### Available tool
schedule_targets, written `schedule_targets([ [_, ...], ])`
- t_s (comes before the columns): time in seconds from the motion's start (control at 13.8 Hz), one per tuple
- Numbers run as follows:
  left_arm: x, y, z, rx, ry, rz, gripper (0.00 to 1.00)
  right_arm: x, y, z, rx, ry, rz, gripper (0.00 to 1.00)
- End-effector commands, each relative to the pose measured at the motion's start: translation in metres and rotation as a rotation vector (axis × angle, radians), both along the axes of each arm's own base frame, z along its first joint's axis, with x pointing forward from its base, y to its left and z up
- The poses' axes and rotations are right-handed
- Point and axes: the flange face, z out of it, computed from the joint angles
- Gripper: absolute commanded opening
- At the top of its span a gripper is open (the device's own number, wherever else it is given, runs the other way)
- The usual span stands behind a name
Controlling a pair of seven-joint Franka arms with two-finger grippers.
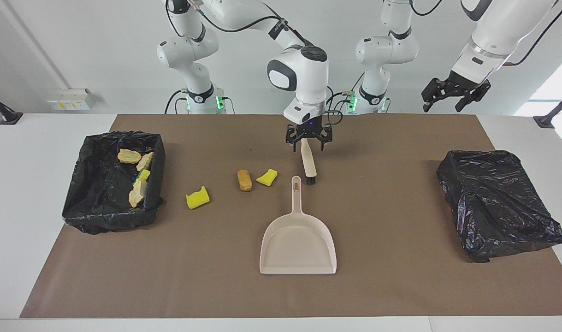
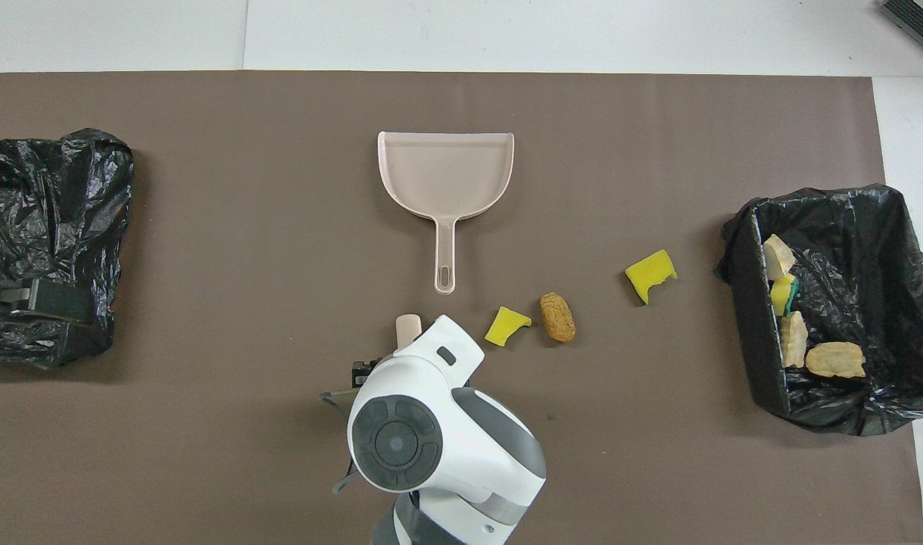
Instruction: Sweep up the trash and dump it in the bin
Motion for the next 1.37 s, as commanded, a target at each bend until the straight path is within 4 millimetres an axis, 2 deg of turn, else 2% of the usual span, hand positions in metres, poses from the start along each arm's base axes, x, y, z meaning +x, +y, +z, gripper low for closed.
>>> schedule_targets([
  [0.0,-0.001,0.003,0.005,0.014,-0.015,0.005,1.0,-0.048,-0.016,-0.006,0.017,0.025,-0.009,1.0],
  [0.22,-0.001,0.003,0.005,0.013,-0.016,0.012,1.0,-0.089,-0.009,-0.028,0.006,0.073,0.013,0.96],
  [0.51,-0.002,-0.007,0.003,0.01,-0.016,-0.016,1.0,-0.102,-0.013,-0.055,-0.017,0.097,0.024,0.84],
  [0.65,0.001,-0.008,0.0,0.007,-0.027,-0.015,1.0,-0.102,-0.013,-0.056,-0.02,0.1,0.029,0.65],
  [0.87,0.007,-0.008,0.0,0.004,-0.062,-0.019,1.0,-0.102,-0.013,-0.056,-0.02,0.103,0.032,0.25],
  [0.94,0.007,-0.007,0.0,0.004,-0.06,-0.02,1.0,-0.103,-0.013,-0.056,-0.021,0.104,0.029,0.08],
  [1.01,0.006,-0.007,0.0,0.005,-0.059,-0.022,1.0,-0.102,-0.011,-0.054,-0.019,0.104,0.027,0.0],
  [1.16,0.007,-0.008,-0.002,0.003,-0.06,-0.022,1.0,-0.101,-0.01,-0.053,-0.021,0.106,0.025,0.0],
  [1.3,0.014,-0.023,-0.006,0.001,-0.081,-0.041,1.0,-0.101,-0.013,-0.041,-0.022,0.105,0.016,0.0],
])
